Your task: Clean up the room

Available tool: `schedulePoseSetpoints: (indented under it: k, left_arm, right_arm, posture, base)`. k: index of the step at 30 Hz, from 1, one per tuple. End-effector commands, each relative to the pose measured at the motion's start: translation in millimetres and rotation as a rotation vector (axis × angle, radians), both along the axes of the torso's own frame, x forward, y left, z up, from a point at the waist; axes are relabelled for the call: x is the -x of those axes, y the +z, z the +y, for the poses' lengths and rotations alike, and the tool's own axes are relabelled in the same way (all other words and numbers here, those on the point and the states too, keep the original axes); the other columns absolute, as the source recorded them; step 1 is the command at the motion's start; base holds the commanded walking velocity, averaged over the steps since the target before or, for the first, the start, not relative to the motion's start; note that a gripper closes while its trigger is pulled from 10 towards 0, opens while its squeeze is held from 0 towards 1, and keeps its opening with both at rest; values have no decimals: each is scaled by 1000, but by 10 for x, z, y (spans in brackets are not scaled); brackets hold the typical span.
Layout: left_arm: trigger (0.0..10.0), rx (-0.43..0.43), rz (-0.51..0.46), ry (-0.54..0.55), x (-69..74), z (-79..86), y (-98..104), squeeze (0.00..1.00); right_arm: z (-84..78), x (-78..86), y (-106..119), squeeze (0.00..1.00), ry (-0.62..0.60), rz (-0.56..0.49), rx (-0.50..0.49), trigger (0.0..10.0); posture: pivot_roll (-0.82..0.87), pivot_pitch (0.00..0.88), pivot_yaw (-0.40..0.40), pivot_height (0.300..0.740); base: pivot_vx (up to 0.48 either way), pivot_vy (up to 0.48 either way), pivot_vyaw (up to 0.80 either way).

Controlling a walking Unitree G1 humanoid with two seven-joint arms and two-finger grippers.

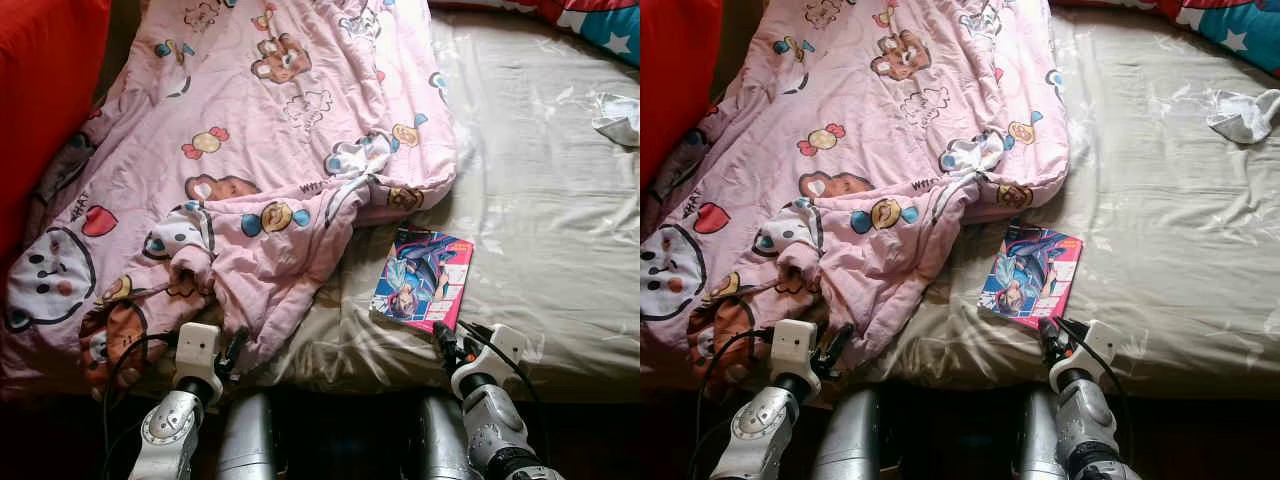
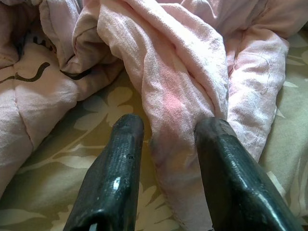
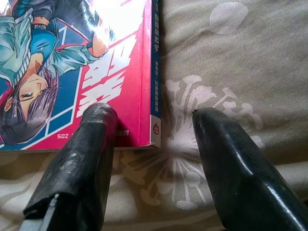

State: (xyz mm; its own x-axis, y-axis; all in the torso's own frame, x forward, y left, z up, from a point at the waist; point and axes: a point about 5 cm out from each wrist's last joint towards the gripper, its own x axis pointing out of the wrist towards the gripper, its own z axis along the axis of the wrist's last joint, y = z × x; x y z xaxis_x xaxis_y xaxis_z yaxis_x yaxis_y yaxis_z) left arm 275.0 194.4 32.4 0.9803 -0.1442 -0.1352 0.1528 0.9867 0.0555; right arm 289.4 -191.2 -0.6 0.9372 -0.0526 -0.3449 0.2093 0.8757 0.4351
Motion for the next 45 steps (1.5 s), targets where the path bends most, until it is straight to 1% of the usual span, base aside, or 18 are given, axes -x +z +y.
schedulePoseSetpoints:
  k: [1,5,6,7,9,10,13,24,31,33,37,41,42,45]
  left_arm:
    - [10000,-13,28,2,62,37,-57,0]
    - [10000,-13,28,2,62,37,-57,0]
    - [10000,-14,33,1,76,44,-46,0]
    - [10000,-42,30,-18,111,86,-5,0]
    - [10000,-83,23,-47,160,139,60,0]
    - [10000,-83,23,-47,159,139,62,0]
    - [10000,-83,22,-47,161,138,65,0]
    - [10000,-85,34,-45,192,129,106,0]
    - [10000,-90,35,-40,202,129,132,0]
    - [10000,-92,36,-37,200,129,139,0]
    - [10000,-94,36,-37,199,123,144,0]
    - [10000,-94,41,-38,200,112,144,0]
    - [10000,-95,44,-38,201,110,141,0]
    - [10000,-102,48,-42,197,109,139,0]
  right_arm:
    - [22,72,-80,161,-4,38,-12,10000]
    - [22,72,-80,161,-4,38,-12,10000]
    - [16,76,-84,0,-11,41,-16,10000]
    - [60,91,-102,0,-5,29,-77,10000]
    - [131,104,-112,0,6,-7,-178,10000]
    - [135,98,-105,0,8,-14,-189,10000]
    - [146,86,-93,0,15,-27,-208,10000]
    - [132,69,-72,0,12,-43,-219,10000]
    - [173,15,-21,0,24,-80,-280,10000]
    - [214,-22,14,0,34,-105,-331,10000]
    - [249,-52,41,0,47,-120,-360,10000]
    - [270,-60,48,0,60,-123,-369,10000]
    - [279,-56,44,0,67,-122,-373,0]
    - [287,-53,40,0,73,-121,-376,0]
  posture:
    - [121,286,54,596]
    - [121,286,54,596]
    - [125,290,61,596]
    - [170,352,118,596]
    - [171,354,119,596]
    - [172,356,119,596]
    - [174,358,119,596]
    - [178,359,120,596]
    - [186,361,123,596]
    - [188,362,123,596]
    - [187,363,124,596]
    - [187,363,123,596]
    - [187,363,123,596]
    - [187,362,123,596]
  base:
    - [0,0,0]
    - [0,0,0]
    - [0,0,0]
    - [0,0,0]
    - [0,0,0]
    - [0,0,0]
    - [0,0,0]
    - [0,0,0]
    - [0,0,0]
    - [0,0,0]
    - [0,0,0]
    - [0,0,0]
    - [0,0,0]
    - [0,0,0]
